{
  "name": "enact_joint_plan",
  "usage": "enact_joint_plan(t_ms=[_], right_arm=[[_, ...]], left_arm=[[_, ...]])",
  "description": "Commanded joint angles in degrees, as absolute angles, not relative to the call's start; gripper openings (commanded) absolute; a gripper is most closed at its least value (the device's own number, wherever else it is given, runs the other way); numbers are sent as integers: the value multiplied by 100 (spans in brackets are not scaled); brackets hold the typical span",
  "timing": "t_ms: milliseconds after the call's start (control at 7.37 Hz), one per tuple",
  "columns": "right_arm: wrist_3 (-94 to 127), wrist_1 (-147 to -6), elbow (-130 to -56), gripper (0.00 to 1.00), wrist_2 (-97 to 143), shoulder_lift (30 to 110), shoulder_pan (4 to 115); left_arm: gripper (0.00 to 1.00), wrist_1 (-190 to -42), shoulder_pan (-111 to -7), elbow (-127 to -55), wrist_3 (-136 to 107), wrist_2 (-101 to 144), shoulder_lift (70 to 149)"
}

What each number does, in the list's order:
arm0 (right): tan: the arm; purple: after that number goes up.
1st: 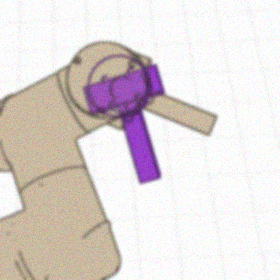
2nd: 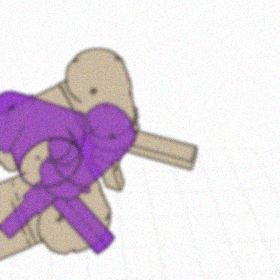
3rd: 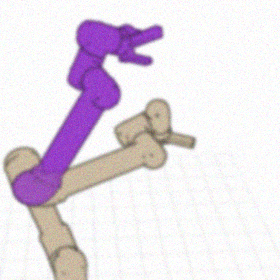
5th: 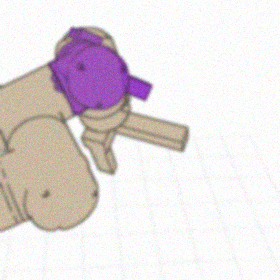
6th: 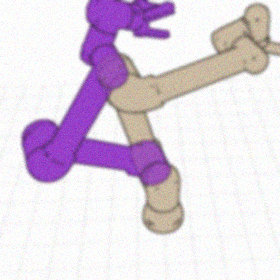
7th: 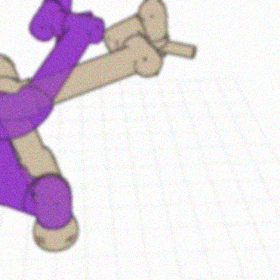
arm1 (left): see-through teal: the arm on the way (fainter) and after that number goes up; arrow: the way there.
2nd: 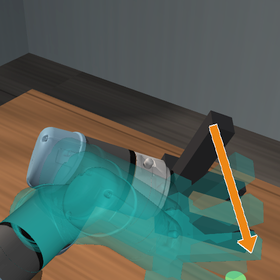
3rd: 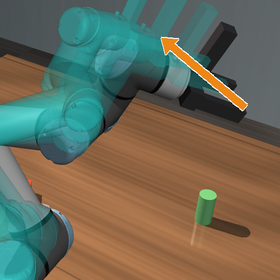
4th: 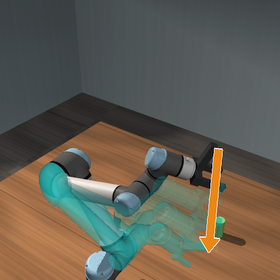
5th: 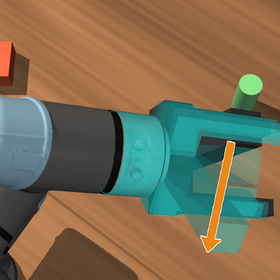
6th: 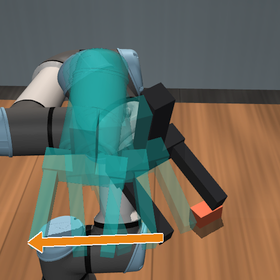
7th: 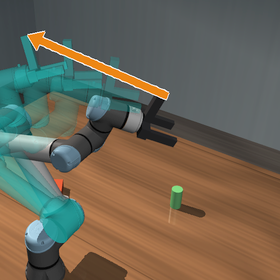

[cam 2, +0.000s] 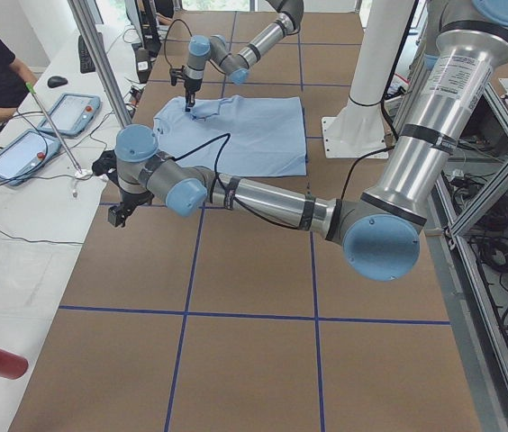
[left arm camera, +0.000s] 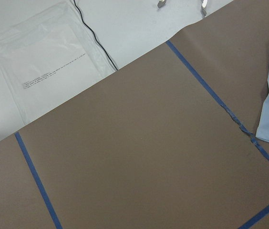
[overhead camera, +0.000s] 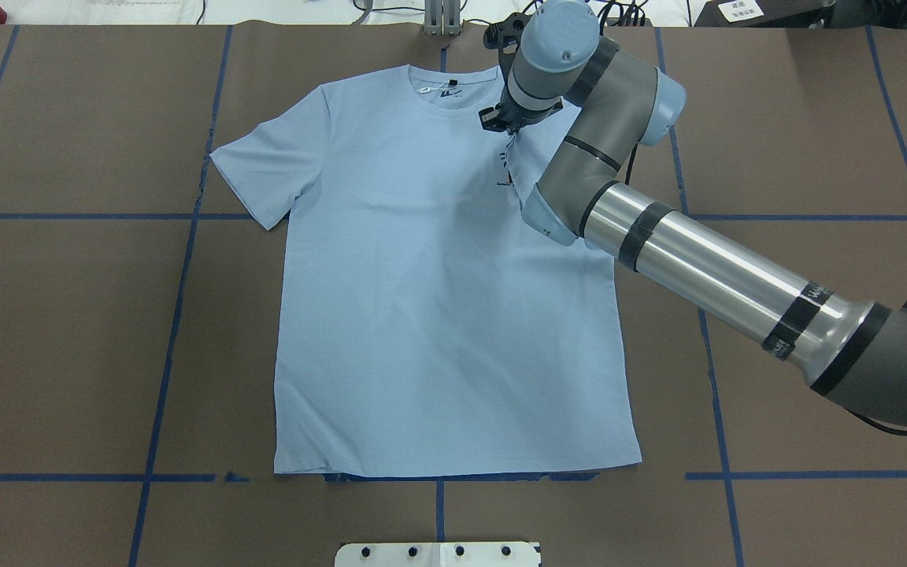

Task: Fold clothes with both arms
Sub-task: 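Fold the sleeve with the right gripper inward across the shirt body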

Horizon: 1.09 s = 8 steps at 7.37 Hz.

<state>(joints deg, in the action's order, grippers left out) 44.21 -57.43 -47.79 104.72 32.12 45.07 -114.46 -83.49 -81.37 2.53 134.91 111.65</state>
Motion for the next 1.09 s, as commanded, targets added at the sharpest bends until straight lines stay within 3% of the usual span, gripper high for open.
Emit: enact_joint_plan(t_ms=[0,543,815,950], right_arm=[[4447,-5704,-4614,100,10327,3076,4474],[4894,-6236,-4999,100,10859,3155,4605],[4835,-8689,-6147,100,11903,3199,5059],[4895,-8805,-6648,100,12327,3573,5271]], left_arm=[[99,-11452,-8350,-8121,246,13483,11223],[100,-11496,-7974,-8059,-1382,13378,11539],[100,-12116,-7054,-8130,-3338,12555,11628],[100,-12390,-6509,-8095,-4262,12124,11715]])
